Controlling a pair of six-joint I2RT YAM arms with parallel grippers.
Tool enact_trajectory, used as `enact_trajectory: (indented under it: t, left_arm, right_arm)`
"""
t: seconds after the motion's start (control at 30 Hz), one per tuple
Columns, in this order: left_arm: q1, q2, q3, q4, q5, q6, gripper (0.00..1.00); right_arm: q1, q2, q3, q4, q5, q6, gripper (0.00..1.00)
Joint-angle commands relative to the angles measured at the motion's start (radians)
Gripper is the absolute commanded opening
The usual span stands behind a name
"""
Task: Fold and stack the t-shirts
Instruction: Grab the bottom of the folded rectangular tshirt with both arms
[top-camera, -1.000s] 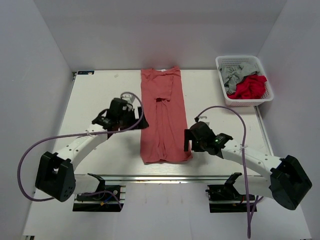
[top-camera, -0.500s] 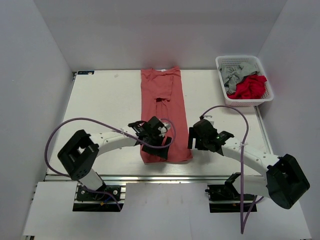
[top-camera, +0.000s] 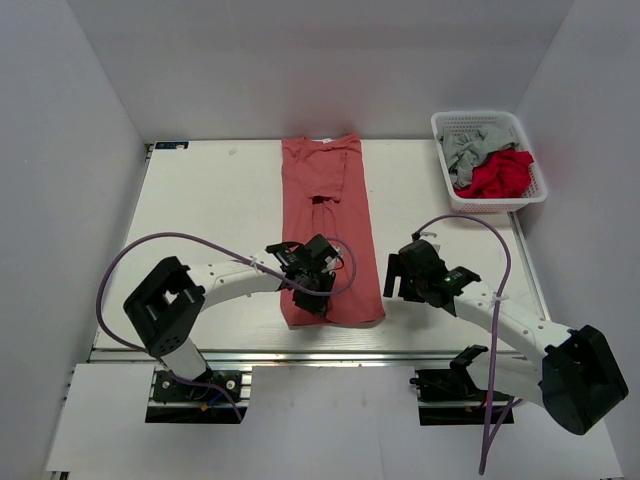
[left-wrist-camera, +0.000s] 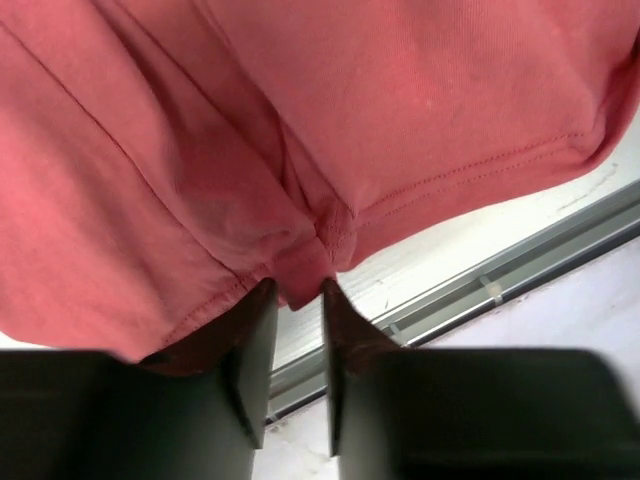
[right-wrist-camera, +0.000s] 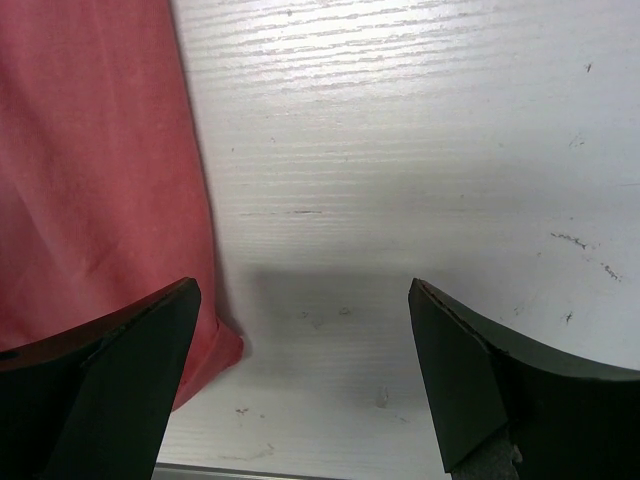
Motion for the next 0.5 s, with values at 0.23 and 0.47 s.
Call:
enact_trajectory:
  t: [0.23, 0.47]
  left_arm:
    - [-0.025, -0.012, 0.047, 0.006, -0.006, -0.013, 0.0]
    - [-0.065, -0.012, 0.085, 0.033, 0.068, 0.093, 0.0]
  right_arm:
    - [-0.026, 0.011, -0.019, 0.032, -0.066, -0.032, 0.9]
    - [-0.037, 0.023, -0.027, 0.062, -0.114, -0.044, 0.9]
